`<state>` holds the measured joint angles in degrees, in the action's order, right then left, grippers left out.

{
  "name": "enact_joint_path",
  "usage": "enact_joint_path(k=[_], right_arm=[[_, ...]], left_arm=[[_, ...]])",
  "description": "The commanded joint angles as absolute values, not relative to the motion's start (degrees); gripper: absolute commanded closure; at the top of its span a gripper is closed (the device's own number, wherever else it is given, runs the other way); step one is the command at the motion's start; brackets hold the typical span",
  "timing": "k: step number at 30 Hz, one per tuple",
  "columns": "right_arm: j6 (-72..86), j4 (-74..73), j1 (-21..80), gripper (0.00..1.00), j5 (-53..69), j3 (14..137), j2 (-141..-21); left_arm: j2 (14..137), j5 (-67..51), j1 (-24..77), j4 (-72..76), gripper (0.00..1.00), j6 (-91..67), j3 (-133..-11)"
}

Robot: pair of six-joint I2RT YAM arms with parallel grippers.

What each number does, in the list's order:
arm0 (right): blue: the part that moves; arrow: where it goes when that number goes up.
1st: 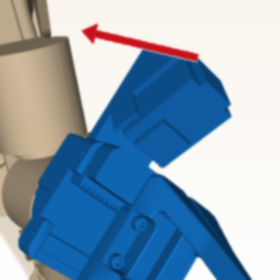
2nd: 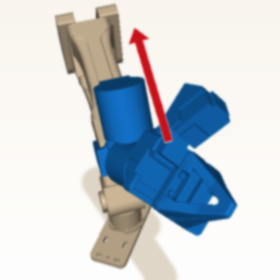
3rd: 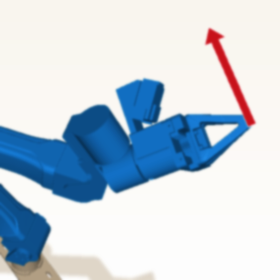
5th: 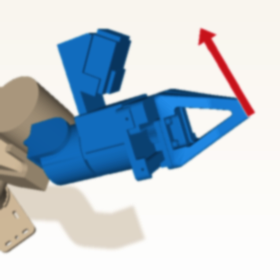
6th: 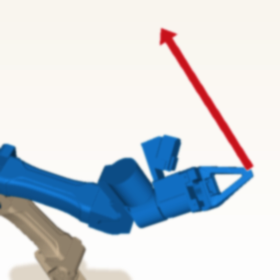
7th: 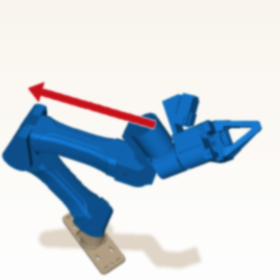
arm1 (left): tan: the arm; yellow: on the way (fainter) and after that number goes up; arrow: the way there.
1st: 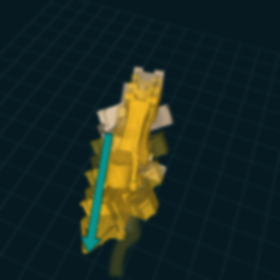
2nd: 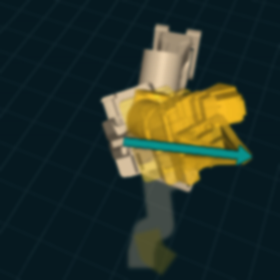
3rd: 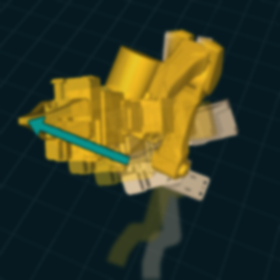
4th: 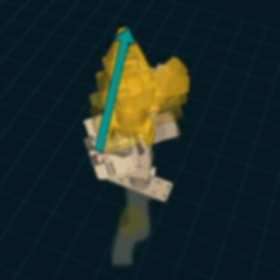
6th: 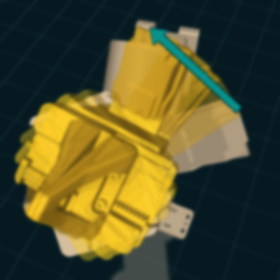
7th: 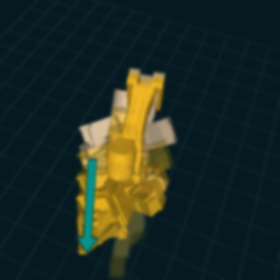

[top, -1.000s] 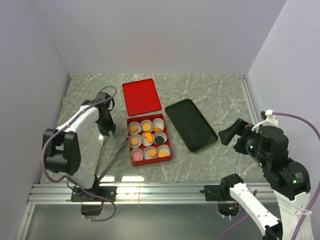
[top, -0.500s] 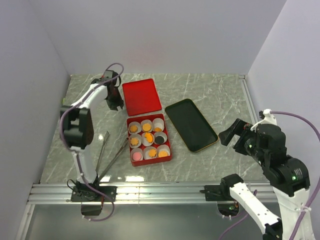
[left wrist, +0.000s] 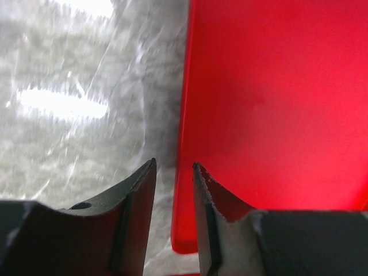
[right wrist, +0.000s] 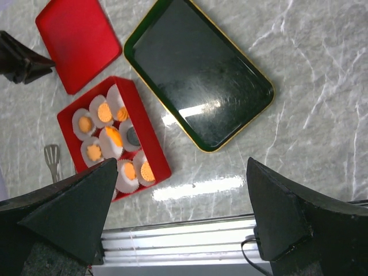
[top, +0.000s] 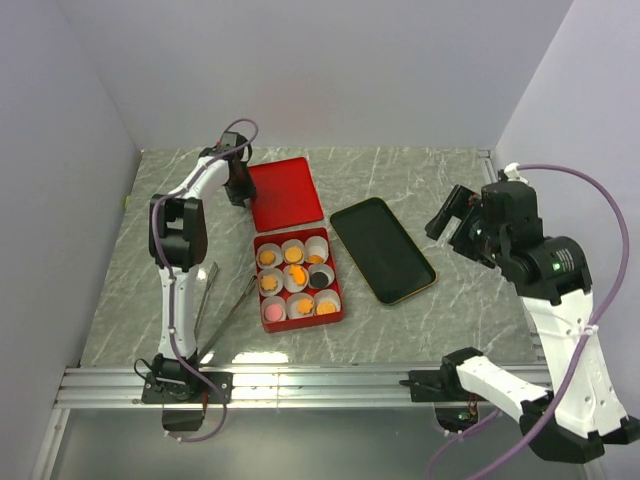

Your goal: Pack the cookies

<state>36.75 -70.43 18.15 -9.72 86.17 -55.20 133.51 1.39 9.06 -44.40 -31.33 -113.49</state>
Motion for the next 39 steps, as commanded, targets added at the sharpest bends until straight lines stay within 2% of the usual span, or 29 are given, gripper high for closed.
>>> enact_joint_path(k=[1, 4, 7, 10, 11, 17, 24, 27, 31, 36, 39], right_arm=[[38.5, -71.3, 18.5, 0.0, -13.1, 90.3, -57.2], [39.6, -72.0, 18.5, 0.0, -13.9, 91.8, -58.9], [41.0, -73.1, 18.5, 0.0, -13.8, 93.1, -60.8], [41.7, -73.5, 18.5, 0.0, -13.1, 94.2, -62.5], [41.7, -73.4, 18.5, 0.0, -12.6, 94.7, -62.8], [39.1, -71.5, 18.5, 0.0, -9.2, 96.7, -63.6], [35.0, -66.6, 18.0, 0.0, 7.6, 102.6, -66.8], [37.3, -64.3, 17.8, 0.0, 14.7, 107.6, -69.4], [46.8, -55.6, 17.5, 0.0, 31.7, 109.4, -72.2], [70.4, -28.6, 17.1, 0.0, 46.1, 98.2, -74.1], [77.8, -23.5, 16.5, 0.0, 50.2, 97.4, -77.6]], left_arm=[[136.6, 2.5, 8.9, -44.8, 0.62, -28.9, -117.9], [139.0, 3.0, 8.9, -44.9, 0.65, -28.0, -119.6], [141.6, 3.1, 8.9, -45.7, 0.72, -27.2, -121.9], [143.3, 3.1, 8.8, -45.4, 0.87, -26.5, -122.8], [143.5, 3.0, 8.8, -44.9, 1.0, -26.5, -122.7], [140.7, 4.9, 8.7, -44.7, 1.0, -29.4, -127.6], [123.3, 14.8, 10.5, -40.5, 1.0, -29.5, -129.4], [112.4, 20.6, 14.0, -34.1, 1.0, -25.3, -124.1], [98.4, 27.7, 20.1, -24.8, 1.0, -18.0, -110.0], [84.3, 28.6, 23.8, -22.1, 1.0, -16.3, -102.2], [75.0, 29.3, 26.4, -15.9, 1.0, -12.1, -93.4]])
